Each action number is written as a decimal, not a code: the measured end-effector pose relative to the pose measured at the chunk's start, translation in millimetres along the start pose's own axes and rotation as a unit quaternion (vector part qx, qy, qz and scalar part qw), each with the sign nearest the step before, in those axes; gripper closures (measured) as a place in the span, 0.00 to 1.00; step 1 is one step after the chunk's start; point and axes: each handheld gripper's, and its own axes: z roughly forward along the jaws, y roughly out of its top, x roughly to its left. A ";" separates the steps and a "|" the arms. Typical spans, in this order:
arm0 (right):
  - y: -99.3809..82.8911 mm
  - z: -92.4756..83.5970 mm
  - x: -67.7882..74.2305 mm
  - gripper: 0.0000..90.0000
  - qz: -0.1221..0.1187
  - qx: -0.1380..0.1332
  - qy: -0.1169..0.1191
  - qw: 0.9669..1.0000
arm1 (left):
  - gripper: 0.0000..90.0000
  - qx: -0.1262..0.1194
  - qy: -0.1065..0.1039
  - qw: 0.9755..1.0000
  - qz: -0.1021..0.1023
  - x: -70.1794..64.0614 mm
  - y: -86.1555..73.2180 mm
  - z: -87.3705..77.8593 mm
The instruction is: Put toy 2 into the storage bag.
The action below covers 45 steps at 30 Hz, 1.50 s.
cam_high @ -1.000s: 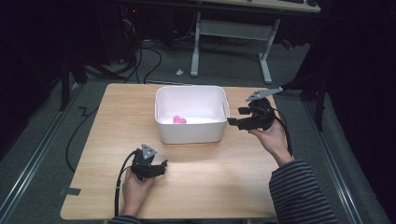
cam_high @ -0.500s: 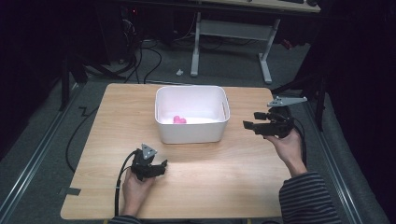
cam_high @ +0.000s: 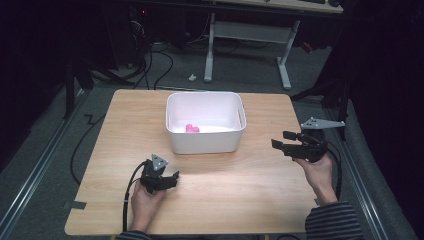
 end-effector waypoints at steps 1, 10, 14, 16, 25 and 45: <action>-2.5 -1.7 0.6 0.43 -0.001 -0.008 0.000 1.000 | 0.30 0.000 0.000 1.000 0.000 0.0 0.0 0.0; -30.0 -6.4 1.8 0.44 0.020 -0.022 -0.002 1.000 | 0.30 0.000 0.000 1.000 0.000 0.0 0.0 0.0; -45.1 -7.0 -0.6 0.44 0.039 -0.031 -0.003 0.999 | 0.30 0.000 0.000 1.000 0.000 0.0 0.0 0.0; -52.7 -6.1 -2.3 0.45 0.051 -0.034 -0.003 0.998 | 0.30 0.000 0.000 1.000 0.000 0.0 0.0 0.0; -83.9 8.5 -6.5 0.45 0.083 -0.028 -0.006 0.996 | 0.30 0.000 0.000 1.000 0.000 -0.2 -0.1 0.0; -121.9 57.0 1.5 0.43 0.093 -0.002 -0.028 0.995 | 0.30 0.000 0.001 1.000 -0.001 -0.2 -0.1 -0.1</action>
